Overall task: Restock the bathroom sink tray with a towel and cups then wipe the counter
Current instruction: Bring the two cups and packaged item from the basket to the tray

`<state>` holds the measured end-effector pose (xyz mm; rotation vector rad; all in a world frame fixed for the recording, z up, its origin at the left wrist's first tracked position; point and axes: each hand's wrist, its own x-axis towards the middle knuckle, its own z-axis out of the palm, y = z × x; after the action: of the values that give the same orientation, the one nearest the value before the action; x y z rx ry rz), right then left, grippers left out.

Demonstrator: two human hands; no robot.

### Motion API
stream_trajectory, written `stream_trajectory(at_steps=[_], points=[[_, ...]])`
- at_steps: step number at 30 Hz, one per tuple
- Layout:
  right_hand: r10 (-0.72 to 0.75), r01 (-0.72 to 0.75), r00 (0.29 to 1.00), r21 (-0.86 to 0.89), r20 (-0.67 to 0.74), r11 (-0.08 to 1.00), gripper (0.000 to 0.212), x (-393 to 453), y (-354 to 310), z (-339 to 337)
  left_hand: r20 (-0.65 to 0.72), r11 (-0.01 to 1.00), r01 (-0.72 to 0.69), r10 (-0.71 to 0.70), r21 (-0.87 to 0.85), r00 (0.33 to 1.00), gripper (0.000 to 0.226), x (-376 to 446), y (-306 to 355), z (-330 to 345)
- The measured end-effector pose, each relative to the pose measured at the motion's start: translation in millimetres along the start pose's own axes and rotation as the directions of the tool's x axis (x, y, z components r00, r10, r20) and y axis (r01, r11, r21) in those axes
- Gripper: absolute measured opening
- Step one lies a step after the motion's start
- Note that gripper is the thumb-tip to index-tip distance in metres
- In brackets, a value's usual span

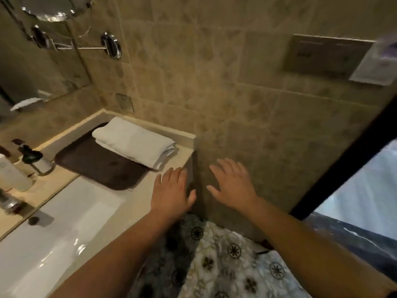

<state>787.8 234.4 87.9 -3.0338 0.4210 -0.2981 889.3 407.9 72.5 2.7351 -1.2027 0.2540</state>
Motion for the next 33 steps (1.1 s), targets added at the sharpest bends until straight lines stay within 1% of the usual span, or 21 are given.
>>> stream_trajectory(at_steps=[3, 4, 5, 6, 8, 11, 13, 15, 18, 22, 24, 27, 30, 33], points=[[0.147, -0.150, 0.987, -0.043, -0.061, 0.988, 0.064, -86.0, 61.2, -21.9, 0.016, 0.985, -0.166, 0.167, -0.056, 0.986, 0.072, -9.3, 89.4, 2.1], [0.221, -0.226, 0.972, -0.056, -0.076, 0.973, 0.063, -131.3, 87.6, -31.3, 0.020, 0.968, -0.244, 0.246, -0.066, 0.969, 0.072, -18.5, 135.6, 4.0], [0.269, -0.275, 0.960, -0.066, -0.081, 0.959, 0.063, -166.3, 106.1, -39.3, 0.022, 0.954, -0.293, 0.295, -0.072, 0.955, 0.072, -26.0, 169.7, 6.7], [0.287, -0.293, 0.954, -0.071, -0.083, 0.954, 0.063, -187.1, 116.3, -43.5, 0.030, 0.948, -0.307, 0.310, -0.082, 0.950, 0.072, -31.0, 189.5, 8.2], [0.392, -0.399, 0.916, -0.106, -0.084, 0.911, 0.064, -268.6, 150.0, -62.7, 0.013, 0.905, -0.403, 0.409, -0.134, 0.913, 0.070, -56.5, 267.8, 10.7], [0.537, -0.547, 0.837, -0.144, -0.104, 0.825, 0.063, -397.3, 198.8, -91.0, -0.047, 0.802, -0.543, 0.550, -0.248, 0.834, 0.063, -114.2, 384.5, 15.2], [0.621, -0.634, 0.774, -0.155, -0.124, 0.758, 0.065, -477.3, 222.7, -110.6, -0.051, 0.725, -0.615, 0.633, -0.310, 0.773, 0.062, -156.6, 455.6, 13.1], [0.690, -0.702, 0.712, -0.181, -0.130, 0.689, 0.067, -547.8, 241.7, -129.4, -0.051, 0.651, -0.673, 0.704, -0.351, 0.708, 0.063, -194.2, 519.9, 11.1], [0.776, -0.790, 0.610, -0.198, -0.162, 0.580, 0.067, -634.9, 270.3, -153.6, -0.054, 0.570, -0.728, 0.772, -0.382, 0.633, 0.064, -236.9, 604.8, 3.9], [0.844, -0.864, 0.497, -0.204, -0.202, 0.461, 0.068, -720.0, 308.1, -168.9, -0.083, 0.463, -0.776, 0.835, -0.428, 0.544, 0.060, -270.1, 693.3, 4.9], [0.860, -0.881, 0.464, -0.209, -0.212, 0.424, 0.069, -750.1, 330.8, -168.9, -0.082, 0.431, -0.790, 0.855, -0.435, 0.512, 0.062, -278.2, 732.1, 11.9], [0.874, -0.897, 0.433, -0.200, -0.221, 0.393, 0.069, -781.4, 372.0, -164.1, -0.091, 0.403, -0.814, 0.873, -0.419, 0.480, 0.064, -278.8, 785.5, 30.6], [0.887, -0.906, 0.413, -0.193, -0.208, 0.377, 0.069, -798.5, 415.9, -155.3, -0.073, 0.417, -0.803, 0.868, -0.426, 0.490, 0.065, -270.0, 835.8, 49.5], [0.890, -0.903, 0.422, -0.171, -0.174, 0.395, 0.068, -806.8, 457.7, -145.2, -0.038, 0.443, -0.785, 0.861, -0.433, 0.507, 0.063, -258.7, 877.7, 65.2]])
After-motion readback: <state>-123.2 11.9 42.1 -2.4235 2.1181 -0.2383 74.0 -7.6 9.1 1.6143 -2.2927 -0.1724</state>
